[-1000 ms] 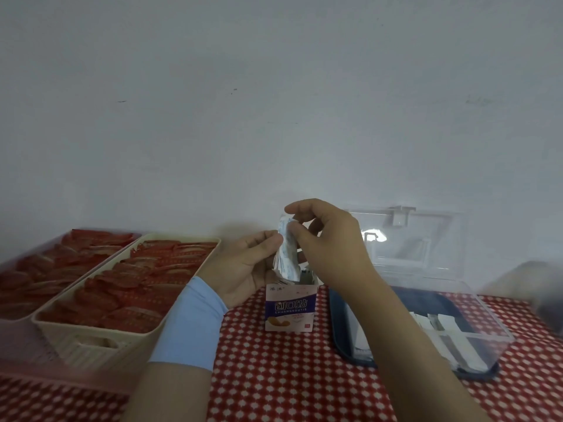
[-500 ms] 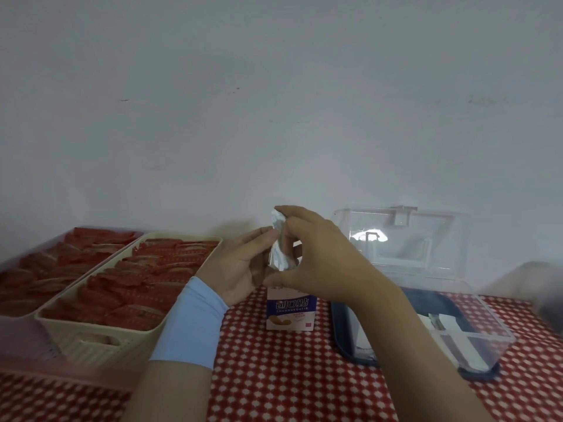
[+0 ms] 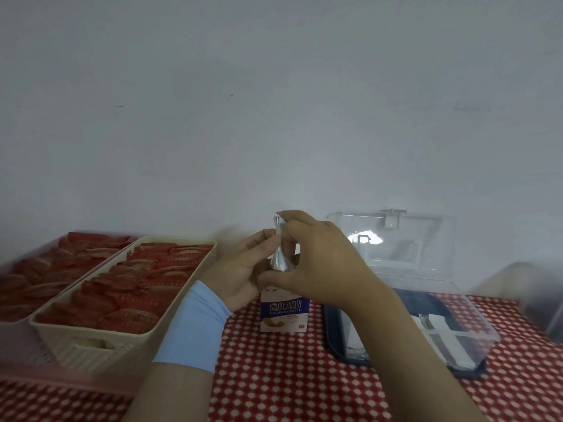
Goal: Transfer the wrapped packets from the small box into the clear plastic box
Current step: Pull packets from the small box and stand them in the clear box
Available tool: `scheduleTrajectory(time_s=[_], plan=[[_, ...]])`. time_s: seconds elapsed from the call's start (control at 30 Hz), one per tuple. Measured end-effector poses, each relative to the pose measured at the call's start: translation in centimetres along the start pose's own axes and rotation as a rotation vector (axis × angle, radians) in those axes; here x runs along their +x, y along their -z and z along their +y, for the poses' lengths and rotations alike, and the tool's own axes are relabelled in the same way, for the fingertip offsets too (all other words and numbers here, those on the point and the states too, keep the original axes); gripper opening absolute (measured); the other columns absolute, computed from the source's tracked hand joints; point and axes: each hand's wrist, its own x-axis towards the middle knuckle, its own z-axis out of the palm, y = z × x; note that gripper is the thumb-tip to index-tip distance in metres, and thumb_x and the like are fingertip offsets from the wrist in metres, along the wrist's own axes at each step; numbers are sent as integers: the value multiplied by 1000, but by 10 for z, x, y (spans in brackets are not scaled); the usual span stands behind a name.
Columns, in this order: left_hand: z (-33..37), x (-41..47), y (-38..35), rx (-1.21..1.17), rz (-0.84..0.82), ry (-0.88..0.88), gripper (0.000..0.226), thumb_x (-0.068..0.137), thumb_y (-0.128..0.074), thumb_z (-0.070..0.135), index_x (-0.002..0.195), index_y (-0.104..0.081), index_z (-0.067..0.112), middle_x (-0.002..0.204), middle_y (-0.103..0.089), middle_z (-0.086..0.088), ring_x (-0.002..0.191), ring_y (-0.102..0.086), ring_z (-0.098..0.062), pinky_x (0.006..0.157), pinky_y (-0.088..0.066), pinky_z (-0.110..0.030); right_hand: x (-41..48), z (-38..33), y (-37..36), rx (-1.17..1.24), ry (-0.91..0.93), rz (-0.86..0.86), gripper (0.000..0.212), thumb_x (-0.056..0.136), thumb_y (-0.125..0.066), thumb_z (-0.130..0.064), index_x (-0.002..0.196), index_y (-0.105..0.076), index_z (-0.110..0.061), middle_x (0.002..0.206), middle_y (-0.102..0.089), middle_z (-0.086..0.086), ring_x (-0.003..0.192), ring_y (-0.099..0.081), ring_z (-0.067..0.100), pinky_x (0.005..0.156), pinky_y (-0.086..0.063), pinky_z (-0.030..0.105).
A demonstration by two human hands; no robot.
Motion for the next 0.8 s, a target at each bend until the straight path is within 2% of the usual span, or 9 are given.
scheduleTrajectory(time_s=[0.07,0.17,0.23,0.33,0.4,0.47,0.6,0.73,0.8], plan=[[-1,-1,-7,14,-14,15,59,86,-67,25,134,-50,-6,110,-57,-19,92,-59,-24,73,-52,-30,-3,-2,6,-19,-20,-18,50,60,-78,-63,66,-40,-30,98,-59,-13,78,-58,7,82,-51,37],[-3,-2,-18,-2,-80,46,47,88,-66,20,127,-54,-3,101,-61,-17,83,-66,-21,67,-58,-30,-14,0,25,151,-133,-129,47,61,-80,-62,68,-49,-27,100,-60,-15,88,-61,5,83,-53,33],[-5,-2,-27,26,-123,63,36,92,-58,16,124,-53,1,93,-67,-12,80,-70,-20,66,-59,-31,-22,6,39,414,-263,-196,32,77,-77,-48,76,-56,-24,99,-64,-12,93,-63,4,84,-54,32],[-9,-3,-42,19,-131,92,28,87,-56,14,111,-54,0,90,-70,-14,80,-73,-26,64,-61,-34,-29,16,55,615,-389,-89,8,95,-63,-22,102,-59,-24,107,-69,-2,93,-69,10,85,-55,30],[-14,-4,-53,13,-150,95,21,89,-57,12,106,-55,0,93,-71,-14,78,-74,-27,62,-61,-33,-33,24,63,608,-438,-88,27,98,-61,-15,122,-56,-26,106,-69,0,85,-71,6,85,-55,26],[-19,-5,-62,47,-187,92,18,93,-59,13,106,-55,0,99,-73,-12,80,-74,-26,63,-60,-33,-38,31,72,605,-455,-114,34,96,-64,-14,128,-60,-23,96,-69,1,78,-70,5,82,-55,24],[-28,-8,-79,97,-249,105,22,95,-56,13,113,-52,1,109,-74,-9,86,-75,-28,66,-61,-37,-50,40,96,555,-486,-149,21,91,-71,-15,111,-75,-20,81,-74,-10,80,-68,3,85,-53,21],[-30,-3,-99,295,-194,88,11,96,-55,7,105,-52,3,113,-73,-16,99,-71,-39,78,-61,-49,-59,48,113,486,-525,-136,10,90,-71,-12,85,-78,-18,77,-76,2,72,-67,7,79,-54,23],[-28,1,-110,544,-102,13,10,94,-63,4,96,-54,5,94,-76,-10,82,-74,-26,69,-61,-35,-61,55,117,416,-546,-116,13,90,-71,-13,81,-77,-19,76,-75,6,65,-63,9,71,-52,24]])
